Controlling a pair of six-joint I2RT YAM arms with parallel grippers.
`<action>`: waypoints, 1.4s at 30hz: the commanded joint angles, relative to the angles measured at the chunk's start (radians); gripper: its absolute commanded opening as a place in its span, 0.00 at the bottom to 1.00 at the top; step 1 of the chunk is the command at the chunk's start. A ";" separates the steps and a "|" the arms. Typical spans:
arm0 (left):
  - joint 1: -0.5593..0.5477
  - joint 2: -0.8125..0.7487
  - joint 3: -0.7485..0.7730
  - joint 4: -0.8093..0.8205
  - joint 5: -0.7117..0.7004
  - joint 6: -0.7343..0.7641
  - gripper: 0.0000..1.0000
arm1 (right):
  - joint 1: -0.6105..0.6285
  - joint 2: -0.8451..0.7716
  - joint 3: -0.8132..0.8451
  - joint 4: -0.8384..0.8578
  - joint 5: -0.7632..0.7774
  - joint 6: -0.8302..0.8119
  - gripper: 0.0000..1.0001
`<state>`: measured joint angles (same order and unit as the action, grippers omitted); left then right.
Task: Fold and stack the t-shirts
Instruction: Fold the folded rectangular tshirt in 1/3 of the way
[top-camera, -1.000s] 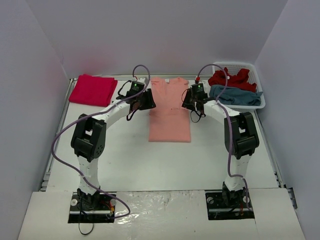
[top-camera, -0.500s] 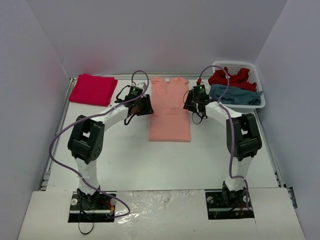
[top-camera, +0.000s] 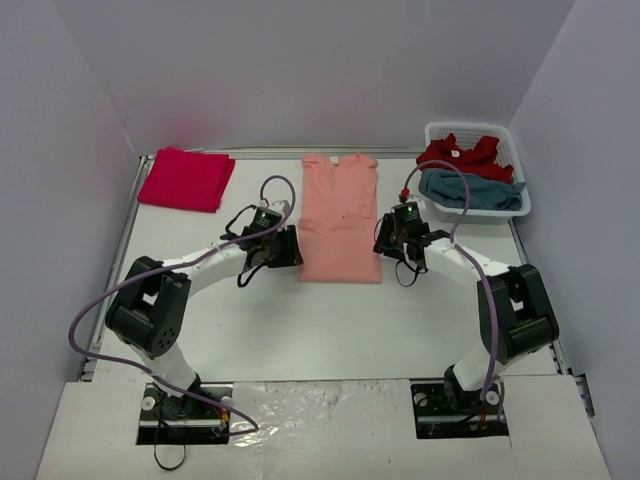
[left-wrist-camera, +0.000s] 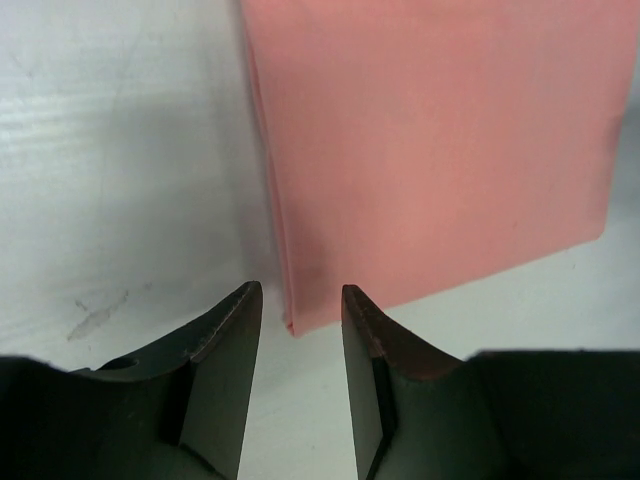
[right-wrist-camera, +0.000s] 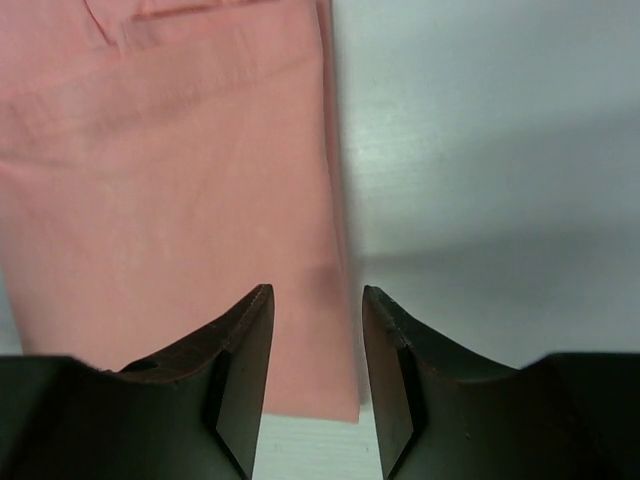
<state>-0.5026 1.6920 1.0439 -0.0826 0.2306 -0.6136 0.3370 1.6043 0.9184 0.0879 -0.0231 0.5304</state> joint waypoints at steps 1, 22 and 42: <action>-0.019 -0.075 -0.054 0.043 -0.017 -0.029 0.36 | 0.017 -0.076 -0.078 -0.004 0.020 0.020 0.37; -0.068 -0.078 -0.160 0.129 -0.043 -0.043 0.36 | 0.077 -0.110 -0.245 0.079 0.081 0.068 0.37; -0.067 -0.034 -0.173 0.158 -0.025 -0.058 0.36 | 0.099 -0.043 -0.233 0.124 0.066 0.080 0.36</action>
<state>-0.5667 1.6569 0.8692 0.0414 0.1909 -0.6575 0.4191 1.5429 0.6701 0.2211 0.0307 0.5987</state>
